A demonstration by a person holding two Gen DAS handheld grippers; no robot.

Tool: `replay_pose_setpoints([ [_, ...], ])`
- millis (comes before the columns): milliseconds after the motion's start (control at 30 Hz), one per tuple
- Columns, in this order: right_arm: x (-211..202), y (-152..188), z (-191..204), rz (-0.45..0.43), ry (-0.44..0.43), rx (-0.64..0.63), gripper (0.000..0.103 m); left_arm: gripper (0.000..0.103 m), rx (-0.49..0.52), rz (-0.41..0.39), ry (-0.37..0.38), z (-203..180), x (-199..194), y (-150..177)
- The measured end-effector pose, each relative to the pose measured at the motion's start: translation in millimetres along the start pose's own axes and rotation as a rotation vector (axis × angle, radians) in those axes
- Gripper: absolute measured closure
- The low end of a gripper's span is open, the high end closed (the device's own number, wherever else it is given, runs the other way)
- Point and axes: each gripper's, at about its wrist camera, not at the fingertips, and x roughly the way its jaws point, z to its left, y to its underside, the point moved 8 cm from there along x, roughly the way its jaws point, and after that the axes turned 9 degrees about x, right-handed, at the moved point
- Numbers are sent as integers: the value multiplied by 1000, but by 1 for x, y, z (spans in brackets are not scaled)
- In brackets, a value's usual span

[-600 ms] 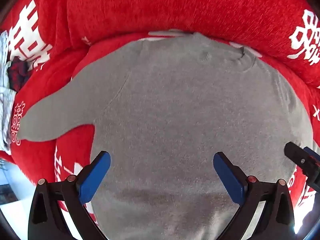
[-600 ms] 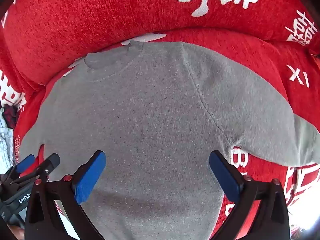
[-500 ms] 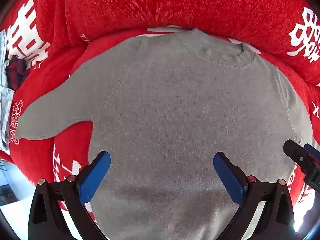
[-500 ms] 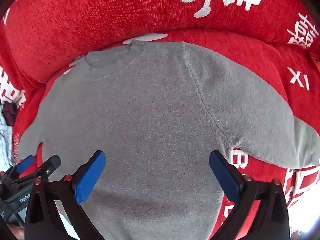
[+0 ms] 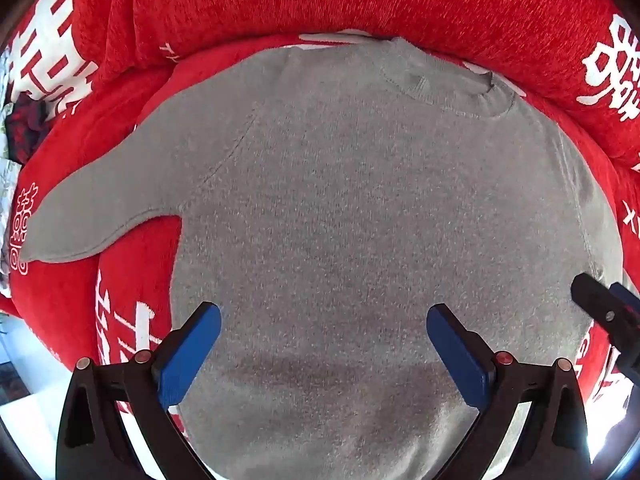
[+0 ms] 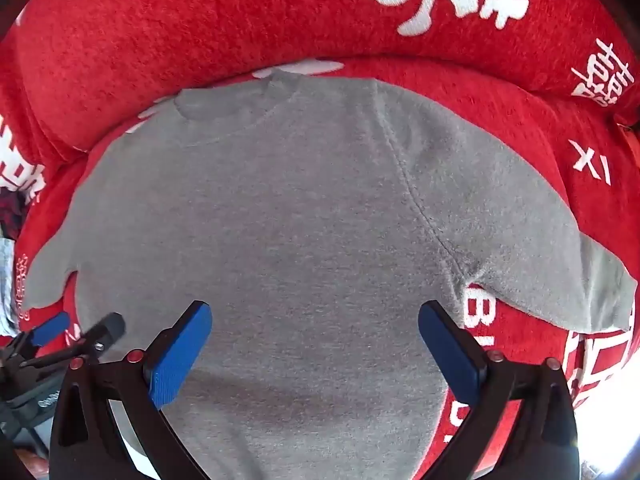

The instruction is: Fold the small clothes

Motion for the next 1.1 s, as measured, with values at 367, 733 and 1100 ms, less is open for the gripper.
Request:
replay_pose_setpoints([
  [367,1,-3,0,-29,-17,42,0,0,-5,16,8,6,1,-2],
  [733,15,8,-3,24,2,50,0,0,-15,30,13,17,7,-5],
  [1100,18,11,-2,45,4,34,0,0,-11,28,9,20,8,-7],
])
